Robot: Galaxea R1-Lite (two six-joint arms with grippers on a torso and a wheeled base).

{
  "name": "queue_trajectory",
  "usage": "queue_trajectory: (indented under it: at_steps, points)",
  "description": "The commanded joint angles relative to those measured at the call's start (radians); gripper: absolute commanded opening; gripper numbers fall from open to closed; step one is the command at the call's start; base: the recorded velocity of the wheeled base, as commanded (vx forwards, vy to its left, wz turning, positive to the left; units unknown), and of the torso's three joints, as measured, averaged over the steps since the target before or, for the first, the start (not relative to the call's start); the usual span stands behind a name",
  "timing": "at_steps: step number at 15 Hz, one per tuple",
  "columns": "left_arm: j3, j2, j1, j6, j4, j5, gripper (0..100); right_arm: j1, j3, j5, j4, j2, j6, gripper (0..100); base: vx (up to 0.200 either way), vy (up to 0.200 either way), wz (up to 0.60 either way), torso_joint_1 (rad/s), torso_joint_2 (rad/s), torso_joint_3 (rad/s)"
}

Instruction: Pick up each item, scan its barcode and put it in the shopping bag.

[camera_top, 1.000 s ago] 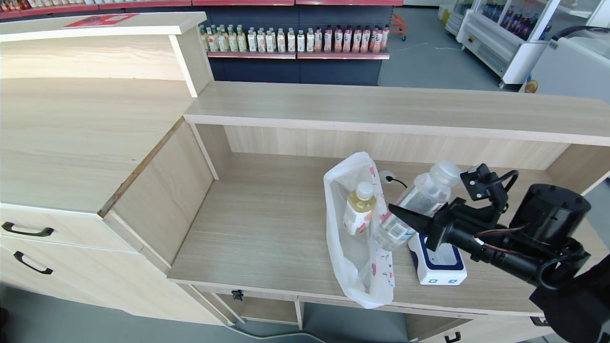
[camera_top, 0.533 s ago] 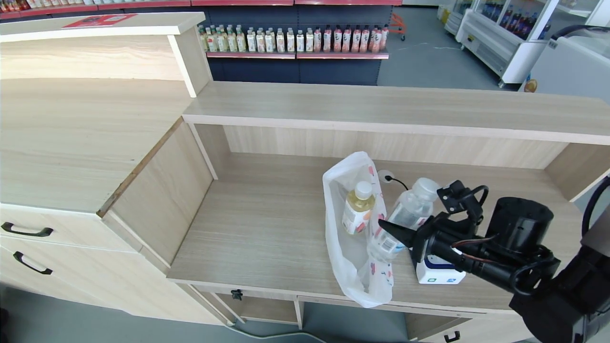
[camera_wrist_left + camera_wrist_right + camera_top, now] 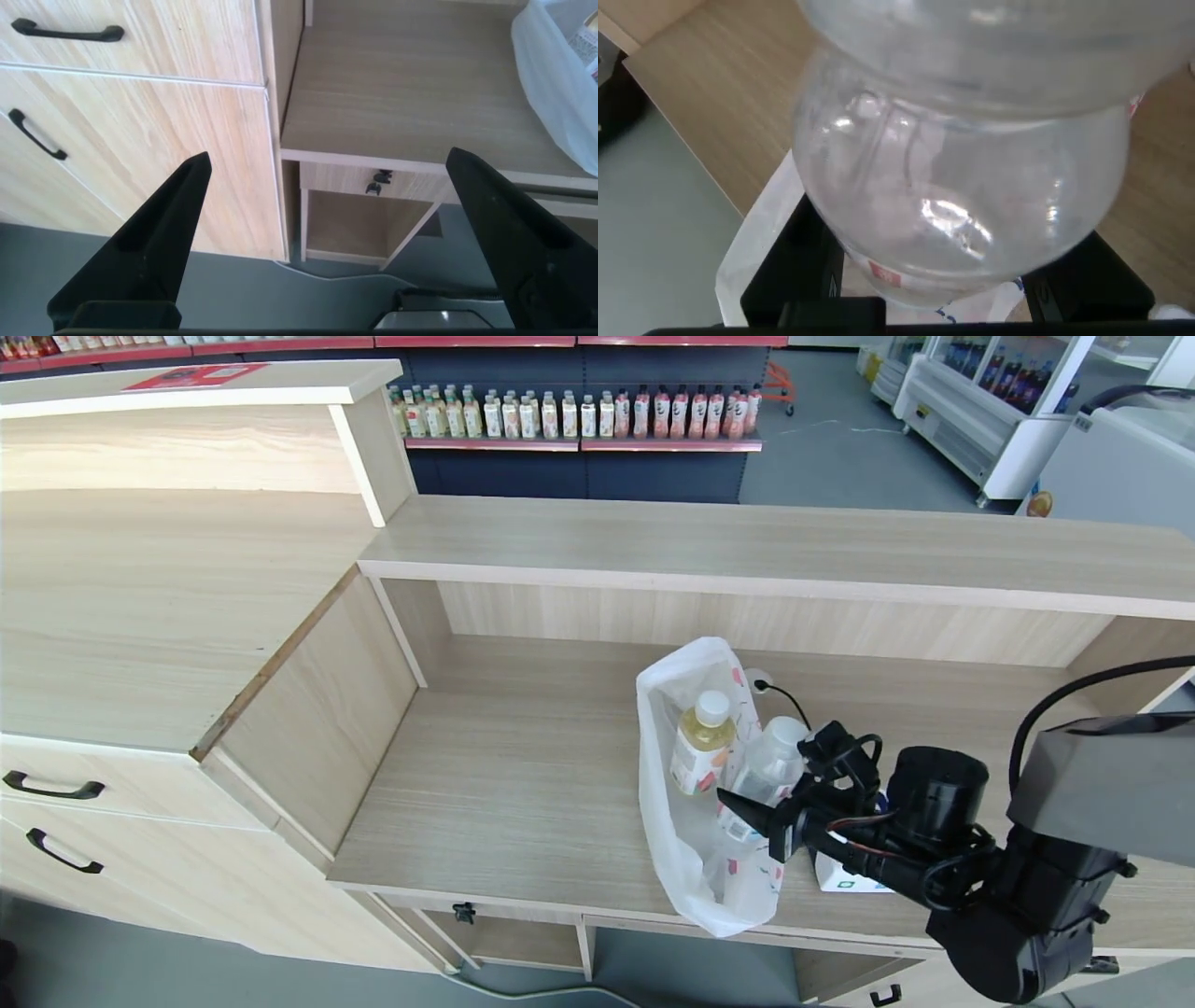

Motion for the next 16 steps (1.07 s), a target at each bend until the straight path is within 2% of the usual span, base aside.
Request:
queue_trajectory:
  at_steps: [1,6,7,11,16]
  points:
    - [0.000,0.000,0.001,0.000,0.000,-0.002,100,0.010,-0.034,0.001,-0.004,0.079,-0.004,0,0.000,0.000,0.00,0.000,0.00,0.000]
    - [0.000,0.000,0.001,0.000,0.000,0.000,100,0.009,-0.094,0.001,-0.004,0.150,-0.058,0,0.000,0.000,0.00,0.000,0.00,0.000]
    - [0.000,0.000,0.001,0.000,0.000,0.000,100,0.009,-0.097,0.001,-0.004,0.156,-0.072,100,0.000,0.000,0.00,0.000,0.00,0.000]
    - [0.000,0.000,0.001,0.000,0.000,0.000,100,0.006,-0.080,0.000,-0.004,0.116,-0.065,100,0.000,0.000,0.00,0.000,0.00,0.000]
    - [0.000,0.000,0.001,0.000,0.000,0.000,100,-0.036,0.110,0.008,0.019,-0.258,0.102,100,0.000,0.000,0.00,0.000,0.00,0.000]
